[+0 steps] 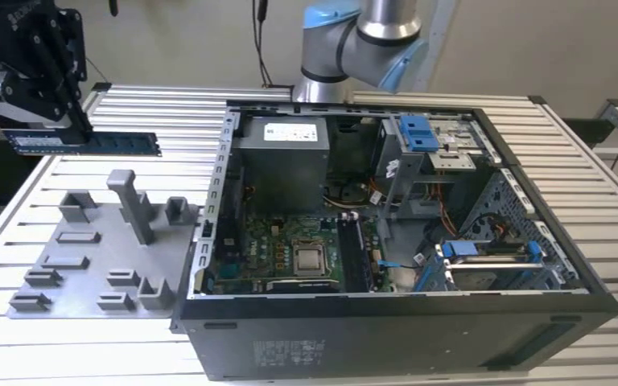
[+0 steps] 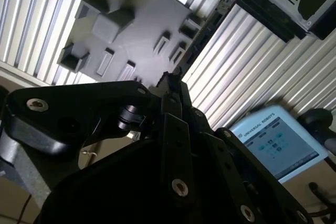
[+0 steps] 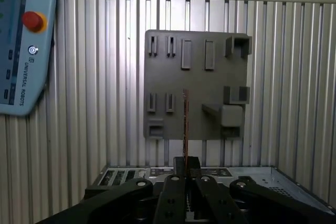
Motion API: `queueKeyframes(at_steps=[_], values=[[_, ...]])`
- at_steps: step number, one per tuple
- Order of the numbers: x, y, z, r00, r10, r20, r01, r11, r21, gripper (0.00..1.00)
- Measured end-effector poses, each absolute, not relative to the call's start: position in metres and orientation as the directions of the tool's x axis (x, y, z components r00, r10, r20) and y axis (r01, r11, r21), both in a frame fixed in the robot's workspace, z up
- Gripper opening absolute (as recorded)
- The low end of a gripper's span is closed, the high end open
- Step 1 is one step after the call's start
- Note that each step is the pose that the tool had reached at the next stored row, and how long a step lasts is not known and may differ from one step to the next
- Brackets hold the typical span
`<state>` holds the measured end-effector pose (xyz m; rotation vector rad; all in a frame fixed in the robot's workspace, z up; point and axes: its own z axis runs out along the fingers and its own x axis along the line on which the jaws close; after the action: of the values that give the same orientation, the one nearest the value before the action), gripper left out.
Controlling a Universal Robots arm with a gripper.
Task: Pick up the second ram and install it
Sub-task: 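Pick up the second ram and move it above second insertion slot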
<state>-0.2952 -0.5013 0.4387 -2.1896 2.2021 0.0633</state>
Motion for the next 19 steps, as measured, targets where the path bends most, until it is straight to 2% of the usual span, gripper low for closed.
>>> queueKeyframes(at_steps=[19], values=[[-0.243, -0.501, 0.439, -0.006, -0.999, -0.054, -1.0, 0.006, 0.004, 0.14]])
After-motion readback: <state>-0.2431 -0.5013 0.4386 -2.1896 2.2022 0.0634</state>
